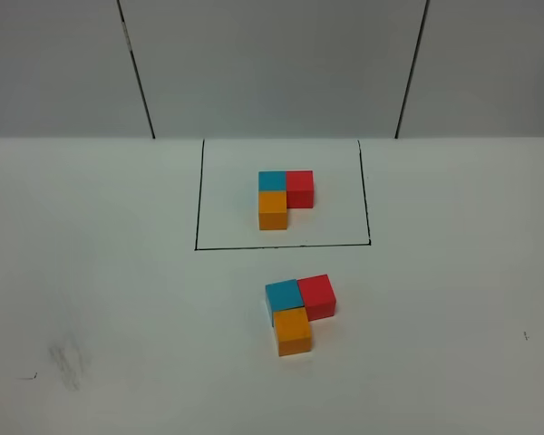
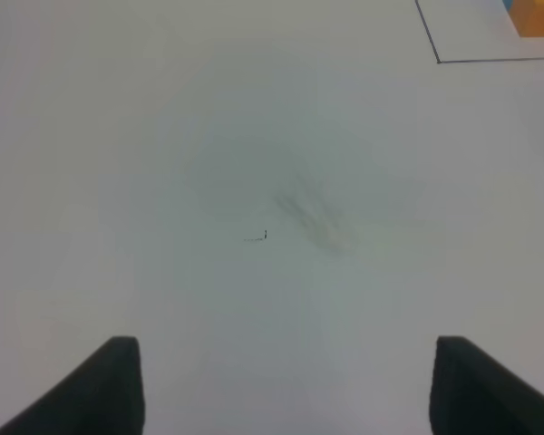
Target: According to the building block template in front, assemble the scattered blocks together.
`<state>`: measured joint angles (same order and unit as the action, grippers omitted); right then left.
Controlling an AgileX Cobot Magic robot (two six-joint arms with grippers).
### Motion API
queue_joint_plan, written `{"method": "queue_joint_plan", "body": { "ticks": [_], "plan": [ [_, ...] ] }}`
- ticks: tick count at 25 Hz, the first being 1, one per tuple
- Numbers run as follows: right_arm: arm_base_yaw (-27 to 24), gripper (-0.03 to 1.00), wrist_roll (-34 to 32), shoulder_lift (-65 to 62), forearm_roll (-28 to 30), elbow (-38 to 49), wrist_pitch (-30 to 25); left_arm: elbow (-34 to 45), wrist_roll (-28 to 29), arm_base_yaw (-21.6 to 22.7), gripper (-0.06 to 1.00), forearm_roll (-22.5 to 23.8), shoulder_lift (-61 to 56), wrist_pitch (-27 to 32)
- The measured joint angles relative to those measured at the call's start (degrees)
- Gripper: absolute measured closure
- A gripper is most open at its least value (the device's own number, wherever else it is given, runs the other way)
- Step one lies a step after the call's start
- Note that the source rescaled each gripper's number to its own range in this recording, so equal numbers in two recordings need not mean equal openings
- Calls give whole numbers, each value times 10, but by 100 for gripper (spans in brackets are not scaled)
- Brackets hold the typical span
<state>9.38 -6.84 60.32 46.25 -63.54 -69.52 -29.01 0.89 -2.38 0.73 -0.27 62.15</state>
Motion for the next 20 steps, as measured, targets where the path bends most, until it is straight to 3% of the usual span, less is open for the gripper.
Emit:
{"method": "queue_joint_plan", "body": {
  "ticks": [4, 7, 10, 15, 20],
  "plan": [
    [-32, 11, 68, -159, -85, 29, -2, 0, 0, 0, 50, 0, 0, 0],
    [-35, 11, 79, -279, -161, 56, -3, 0, 0, 0, 50, 0, 0, 0],
    [-35, 11, 68, -375, -232, 90, -5, 0, 0, 0, 50, 0, 0, 0],
    [-35, 11, -3, -483, -287, 176, 0, 0, 0, 0, 50, 0, 0, 0],
    [-35, 11, -1, -564, -360, 268, 64, 0, 0, 0, 50, 0, 0, 0]
  ]
}}
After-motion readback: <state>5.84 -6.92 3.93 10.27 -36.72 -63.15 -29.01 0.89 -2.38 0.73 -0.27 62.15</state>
